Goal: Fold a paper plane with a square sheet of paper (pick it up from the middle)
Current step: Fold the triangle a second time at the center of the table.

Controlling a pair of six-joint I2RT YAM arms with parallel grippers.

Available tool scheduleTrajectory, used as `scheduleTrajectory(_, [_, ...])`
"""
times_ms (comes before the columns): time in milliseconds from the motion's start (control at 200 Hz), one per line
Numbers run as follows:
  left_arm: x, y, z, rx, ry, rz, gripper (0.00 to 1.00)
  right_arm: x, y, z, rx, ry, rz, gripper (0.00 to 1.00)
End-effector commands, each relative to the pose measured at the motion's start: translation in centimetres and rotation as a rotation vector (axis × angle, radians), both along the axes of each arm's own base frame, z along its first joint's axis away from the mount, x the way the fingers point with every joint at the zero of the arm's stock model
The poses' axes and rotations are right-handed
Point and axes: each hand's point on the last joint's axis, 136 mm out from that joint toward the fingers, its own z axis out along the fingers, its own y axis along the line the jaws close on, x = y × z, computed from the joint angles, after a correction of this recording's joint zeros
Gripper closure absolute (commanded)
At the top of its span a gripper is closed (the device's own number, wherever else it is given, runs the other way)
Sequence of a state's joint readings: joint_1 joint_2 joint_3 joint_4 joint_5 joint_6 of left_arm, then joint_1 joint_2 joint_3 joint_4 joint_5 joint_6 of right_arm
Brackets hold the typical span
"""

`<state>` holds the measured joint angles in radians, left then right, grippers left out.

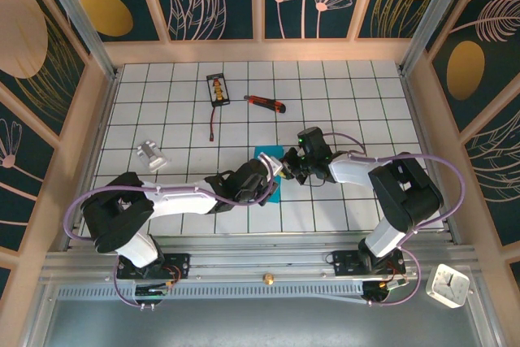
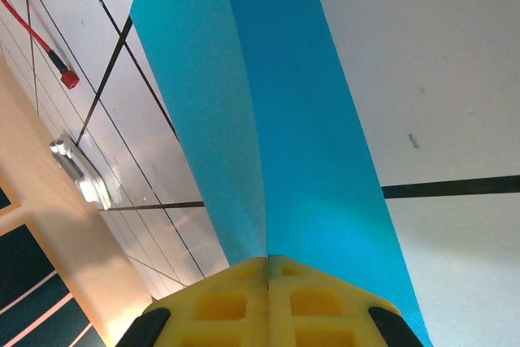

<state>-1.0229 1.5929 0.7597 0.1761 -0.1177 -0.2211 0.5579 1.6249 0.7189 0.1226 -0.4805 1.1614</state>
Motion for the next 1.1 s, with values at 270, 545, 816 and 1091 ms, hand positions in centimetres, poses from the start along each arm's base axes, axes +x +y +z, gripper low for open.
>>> scheduleTrajectory(270, [-1.6,-2.0,-0.3,-0.086,0.115,-0.056,1.00,1.0,-2.0,0.0,-0.046,-0.026,-0.021,0.81])
scheduleTrajectory(545, [-3.9,-4.7,-0.1,-0.227,0.292,-0.131,1.00,2.2,-6.8,3.4,-0.172,-0.206,-0.032,0.68])
scheduleTrajectory(816, [-3.5,-4.3,0.3,-0.322,0.360,-0.098,1.00,3.8,-3.6,3.7,-0.095,-0.317,0.127,0.77])
scheduleTrajectory(1091, [-3.0,-3.5,-0.2,-0.341,0.393,-0.082,1.00,4.5,-3.4,-0.4,-0.150,-0.287,0.177,0.86])
